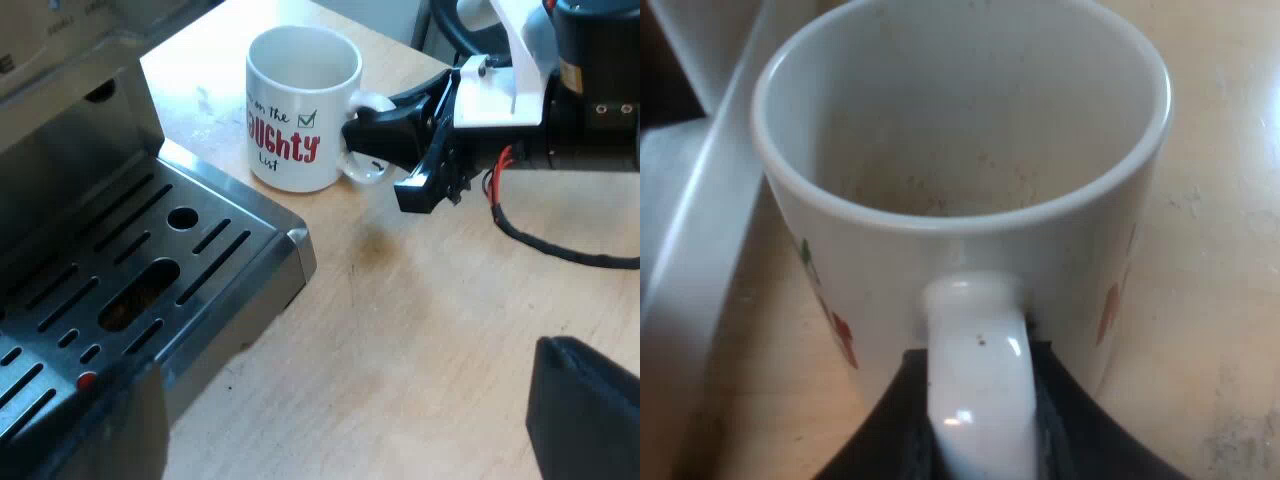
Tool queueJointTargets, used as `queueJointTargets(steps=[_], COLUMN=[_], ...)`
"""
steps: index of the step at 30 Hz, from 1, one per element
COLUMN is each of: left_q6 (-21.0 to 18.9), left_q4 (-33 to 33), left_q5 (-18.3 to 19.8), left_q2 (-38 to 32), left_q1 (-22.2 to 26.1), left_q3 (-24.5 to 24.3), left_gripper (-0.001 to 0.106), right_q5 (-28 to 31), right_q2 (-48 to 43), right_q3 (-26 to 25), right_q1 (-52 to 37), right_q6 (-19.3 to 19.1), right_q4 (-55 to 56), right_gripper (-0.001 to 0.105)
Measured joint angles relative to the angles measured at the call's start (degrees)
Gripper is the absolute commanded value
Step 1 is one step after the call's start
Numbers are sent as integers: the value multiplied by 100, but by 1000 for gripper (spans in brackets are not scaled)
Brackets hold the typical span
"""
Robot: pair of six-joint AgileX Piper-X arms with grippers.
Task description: Place mug into machine
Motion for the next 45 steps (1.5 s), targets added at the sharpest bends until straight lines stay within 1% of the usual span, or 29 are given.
queueJointTargets(steps=[5, 9, 11, 13, 16, 18, 23, 25, 29, 31, 34, 37, 42, 45], left_q6=[0, 0, 18, 46, 43, 43, 43, 43, 31, -50, -135, -147, -156, -161], left_q4=[164, 601, 715, 883, 1106, 1292, 1629, 1811, 2043, 2122, 2364, 2605, 2837, 2897], left_q5=[0, -60, -137, -306, -374, -434, -585, -701, -841, -925, -997, -1114, -1218, -1349], left_q2=[-384, -928, -1122, -1487, -1808, -2018, -2711, -3137, -3646, -3889, -4113, -4251, -4407, -4474], left_q1=[0, 0, 0, 0, 0, 0, 0, 0, 0, 0, 0, 0, 0, 0], left_q3=[0, 0, 0, 0, 0, 0, 188, 338, 479, 509, 506, 506, 515, 554], left_gripper=[74, 74, 74, 74, 74, 74, 74, 74, 74, 74, 74, 74, 74, 74], right_q5=[304, 456, 544, 645, 648, 648, 690, 718, 817, 871, 876, 904, 904, 904], right_q2=[-558, -1080, -1338, -1784, -2227, -2762, -3755, -4168, -4711, -5015, -5278, -5420, -5445, -5445], right_q3=[0, 21, 22, 22, 22, 42, 47, 47, 11, -75, -242, -368, -391, -391], right_q1=[324, 559, 655, 777, 883, 1033, 1434, 1681, 2098, 2378, 2664, 2968, 3542, 3856], right_q6=[-211, -229, -229, -229, -229, -229, -229, -229, -229, -199, 66, 164, 191, 208], right_q4=[677, 1235, 1465, 1835, 2345, 2779, 3562, 3953, 4651, 5076, 5564, 5826, 5892, 5924], right_gripper=[0, 0, 0, 0, 0, 0, 0, 0, 0, 0, 0, 0, 0, 0])
